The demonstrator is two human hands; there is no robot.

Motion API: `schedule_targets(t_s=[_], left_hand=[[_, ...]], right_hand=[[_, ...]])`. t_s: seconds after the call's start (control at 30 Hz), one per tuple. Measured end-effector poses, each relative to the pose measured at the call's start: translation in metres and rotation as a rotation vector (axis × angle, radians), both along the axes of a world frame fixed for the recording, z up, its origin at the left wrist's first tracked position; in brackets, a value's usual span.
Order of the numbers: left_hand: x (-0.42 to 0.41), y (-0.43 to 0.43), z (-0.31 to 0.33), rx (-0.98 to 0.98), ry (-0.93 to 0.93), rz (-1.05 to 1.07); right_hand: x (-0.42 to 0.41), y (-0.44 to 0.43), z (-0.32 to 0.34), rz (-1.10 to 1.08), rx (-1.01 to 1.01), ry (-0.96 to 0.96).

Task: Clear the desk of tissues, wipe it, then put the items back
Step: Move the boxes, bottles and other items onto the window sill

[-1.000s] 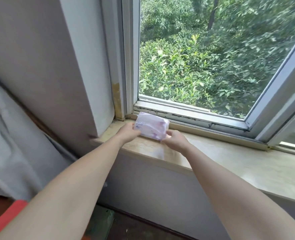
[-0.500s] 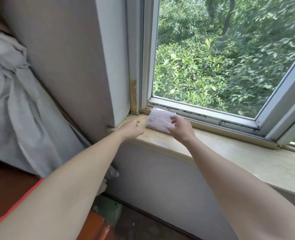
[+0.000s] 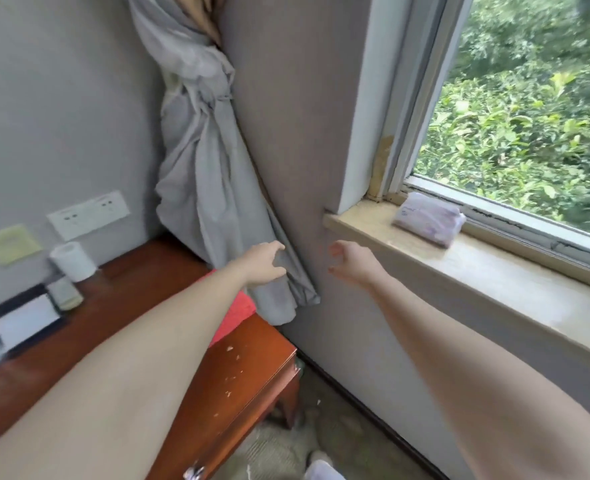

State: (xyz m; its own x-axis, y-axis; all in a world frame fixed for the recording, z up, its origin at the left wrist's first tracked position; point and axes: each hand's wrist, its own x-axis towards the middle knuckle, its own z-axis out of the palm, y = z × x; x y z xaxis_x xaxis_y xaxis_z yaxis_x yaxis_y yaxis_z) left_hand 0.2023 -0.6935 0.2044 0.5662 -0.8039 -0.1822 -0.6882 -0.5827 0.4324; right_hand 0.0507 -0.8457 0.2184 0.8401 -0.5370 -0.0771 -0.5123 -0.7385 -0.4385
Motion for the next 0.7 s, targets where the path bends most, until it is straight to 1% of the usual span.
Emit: schedule_targets(t_s=[0.2, 0.4, 0.7], left_hand=[[0.018, 0.115, -0.005, 0.002, 0.003, 0.225], [0.04, 0.203, -0.008, 0.027, 0.026, 0.434], [0.105, 0.27, -0.031, 0.019, 0.107, 0.683]], right_hand=[[0.052, 0.083, -0.007, 0.191, 0.041, -0.017], [0.114, 0.15, -0.015, 0.4, 0.058, 0.013], [0.228, 0.202, -0.036, 0.593, 0.089, 0.055]])
